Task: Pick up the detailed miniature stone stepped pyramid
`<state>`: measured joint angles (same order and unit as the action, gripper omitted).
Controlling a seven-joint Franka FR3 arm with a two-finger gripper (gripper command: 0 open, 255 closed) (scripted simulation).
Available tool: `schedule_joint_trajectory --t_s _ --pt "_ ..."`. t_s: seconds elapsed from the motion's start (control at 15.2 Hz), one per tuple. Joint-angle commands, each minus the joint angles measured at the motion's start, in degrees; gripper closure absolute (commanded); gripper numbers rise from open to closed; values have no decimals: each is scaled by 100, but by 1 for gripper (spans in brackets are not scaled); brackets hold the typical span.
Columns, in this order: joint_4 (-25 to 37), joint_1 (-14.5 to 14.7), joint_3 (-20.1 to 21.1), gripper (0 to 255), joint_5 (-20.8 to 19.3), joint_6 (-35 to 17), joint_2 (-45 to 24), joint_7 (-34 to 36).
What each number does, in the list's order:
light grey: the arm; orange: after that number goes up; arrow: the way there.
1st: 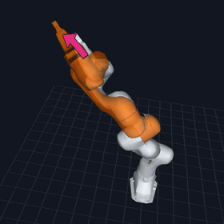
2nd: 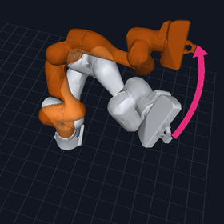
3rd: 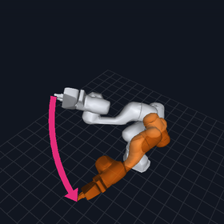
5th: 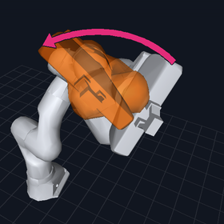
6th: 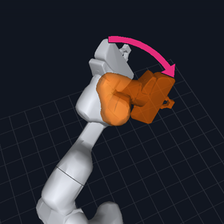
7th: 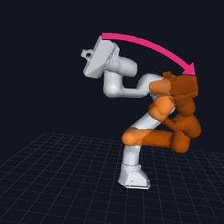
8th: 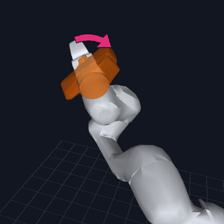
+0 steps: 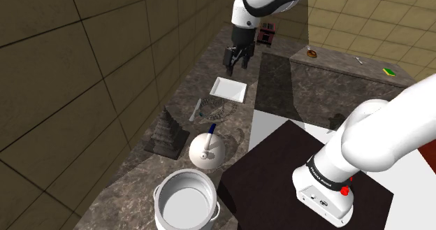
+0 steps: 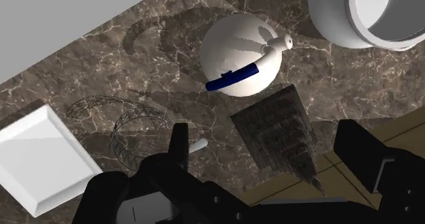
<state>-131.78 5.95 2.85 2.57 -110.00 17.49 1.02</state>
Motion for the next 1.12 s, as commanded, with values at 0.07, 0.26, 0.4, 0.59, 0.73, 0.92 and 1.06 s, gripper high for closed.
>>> schedule_joint_trajectory --t_s 0.07,0.26,0.4,0.59,0.73,0.92,1.06 --pt "282 84 99 0 -27 -402 -703 -60" --pt "581 158 187 0 -84 -706 -1333 -115" --pt "813 209 243 0 -136 -878 -1755 -144" --pt "1206 292 319 0 -236 -1092 -2392 -176" --pt "1499 353 363 0 -314 -1204 -2818 -191" --pt "1986 458 416 0 -444 -1325 -3460 -212" --pt "2344 537 442 0 -534 -1374 -3890 -227"
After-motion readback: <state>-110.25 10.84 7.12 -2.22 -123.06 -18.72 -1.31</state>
